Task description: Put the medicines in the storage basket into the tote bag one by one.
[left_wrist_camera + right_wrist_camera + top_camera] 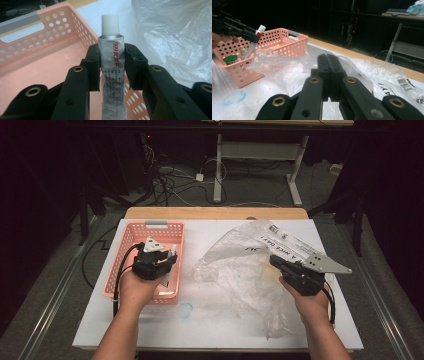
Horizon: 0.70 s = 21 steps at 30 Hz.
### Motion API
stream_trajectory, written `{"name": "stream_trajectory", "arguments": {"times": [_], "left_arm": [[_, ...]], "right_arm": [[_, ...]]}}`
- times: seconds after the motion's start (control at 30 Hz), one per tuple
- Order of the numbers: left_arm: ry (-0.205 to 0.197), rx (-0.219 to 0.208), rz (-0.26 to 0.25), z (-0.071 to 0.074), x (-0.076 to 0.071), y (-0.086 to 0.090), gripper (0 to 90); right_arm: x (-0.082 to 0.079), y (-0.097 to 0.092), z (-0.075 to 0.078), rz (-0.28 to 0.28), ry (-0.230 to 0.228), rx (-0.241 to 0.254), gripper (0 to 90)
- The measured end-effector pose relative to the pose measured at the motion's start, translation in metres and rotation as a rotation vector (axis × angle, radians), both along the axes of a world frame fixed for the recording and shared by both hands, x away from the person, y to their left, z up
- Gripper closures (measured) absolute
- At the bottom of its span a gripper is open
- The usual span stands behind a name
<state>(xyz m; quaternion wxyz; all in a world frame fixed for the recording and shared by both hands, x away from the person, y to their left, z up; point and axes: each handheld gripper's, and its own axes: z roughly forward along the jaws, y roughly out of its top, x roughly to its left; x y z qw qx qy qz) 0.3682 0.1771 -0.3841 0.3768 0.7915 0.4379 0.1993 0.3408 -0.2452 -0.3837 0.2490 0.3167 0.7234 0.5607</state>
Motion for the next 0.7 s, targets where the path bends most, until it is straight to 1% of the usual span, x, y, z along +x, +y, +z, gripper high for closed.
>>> {"name": "stream_trajectory", "arguments": {"times": [0.03, 0.07, 0.1, 0.2, 0.27, 0.33, 0.43, 0.47, 0.5, 0.6, 0.7], "left_arm": [[-0.006, -0.004, -0.003, 0.000, -0.001, 0.001, 65.9], [-0.011, 0.001, -0.009, 0.000, -0.001, 0.001, 65.9], [-0.024, -0.001, -0.010, 0.000, -0.002, 0.001, 65.9], [-0.049, -0.045, -0.007, 0.003, -0.007, 0.005, 65.9], [-0.076, -0.047, -0.008, 0.006, -0.011, 0.005, 65.9], [-0.095, -0.054, -0.013, 0.010, -0.016, 0.005, 65.9], [-0.106, -0.060, -0.009, 0.015, -0.022, 0.008, 65.9], [-0.113, -0.073, -0.006, 0.016, -0.024, 0.009, 65.9], [-0.116, -0.079, -0.009, 0.018, -0.026, 0.010, 65.9], [-0.128, -0.106, -0.019, 0.024, -0.033, 0.011, 65.9], [-0.115, -0.168, -0.051, 0.028, -0.037, 0.009, 65.9]], "right_arm": [[0.000, 0.000, 0.000, 0.002, -0.002, -0.002, 90.0], [0.000, 0.000, 0.000, 0.002, -0.001, -0.004, 90.0], [0.000, 0.000, 0.000, 0.002, -0.003, -0.005, 90.0], [0.000, 0.001, -0.001, 0.004, -0.002, -0.006, 90.0], [0.000, 0.001, 0.000, 0.004, -0.004, -0.005, 90.0], [-0.001, 0.001, 0.000, 0.001, -0.005, -0.004, 90.0], [-0.001, 0.002, 0.000, 0.004, -0.006, -0.008, 90.0], [-0.001, 0.002, 0.000, 0.005, -0.006, -0.006, 90.0], [-0.001, 0.003, 0.000, 0.007, -0.012, -0.010, 90.0], [-0.002, 0.006, 0.000, 0.014, -0.007, -0.011, 90.0], [-0.002, 0.007, 0.000, 0.023, -0.012, -0.014, 90.0]]}}
